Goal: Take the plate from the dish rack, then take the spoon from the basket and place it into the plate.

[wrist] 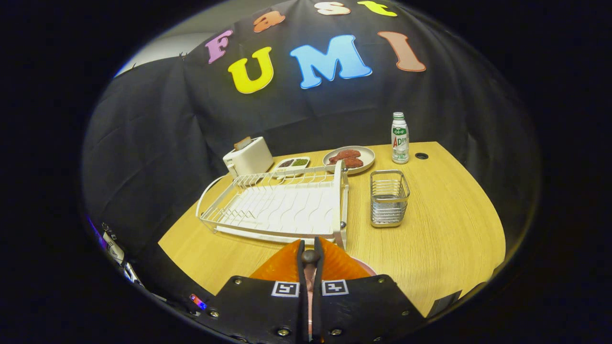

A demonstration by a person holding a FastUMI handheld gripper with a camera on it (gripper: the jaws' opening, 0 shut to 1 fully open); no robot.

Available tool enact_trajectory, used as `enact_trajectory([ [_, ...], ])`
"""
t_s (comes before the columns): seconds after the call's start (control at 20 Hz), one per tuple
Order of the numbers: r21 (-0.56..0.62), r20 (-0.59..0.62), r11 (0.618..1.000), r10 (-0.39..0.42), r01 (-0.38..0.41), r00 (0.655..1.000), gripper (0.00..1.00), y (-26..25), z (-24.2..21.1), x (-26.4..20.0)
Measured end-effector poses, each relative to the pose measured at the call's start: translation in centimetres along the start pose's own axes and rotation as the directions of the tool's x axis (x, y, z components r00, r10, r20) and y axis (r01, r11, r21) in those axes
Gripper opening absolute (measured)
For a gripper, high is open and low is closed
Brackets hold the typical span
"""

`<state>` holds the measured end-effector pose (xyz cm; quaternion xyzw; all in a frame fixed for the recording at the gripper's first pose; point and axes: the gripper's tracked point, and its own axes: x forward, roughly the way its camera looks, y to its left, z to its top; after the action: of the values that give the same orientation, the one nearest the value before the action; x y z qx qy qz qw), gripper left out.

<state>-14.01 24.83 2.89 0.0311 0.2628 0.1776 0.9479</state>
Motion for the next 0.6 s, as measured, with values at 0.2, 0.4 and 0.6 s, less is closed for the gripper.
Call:
enact_trajectory([
  [0.2, -0.029, -0.003, 1.0, -0.001, 0.001, 1.0, 0.05, 0.7, 0.5, 0.2],
  [0.4, -0.025, 0.005, 1.0, -0.018, 0.018, 1.0, 0.14, 0.5, 1.7, 0.3],
  [0.6, -0.041, 0.028, 0.998, -0.041, 0.042, 0.999, 0.14, -0.2, 3.2, -0.3],
])
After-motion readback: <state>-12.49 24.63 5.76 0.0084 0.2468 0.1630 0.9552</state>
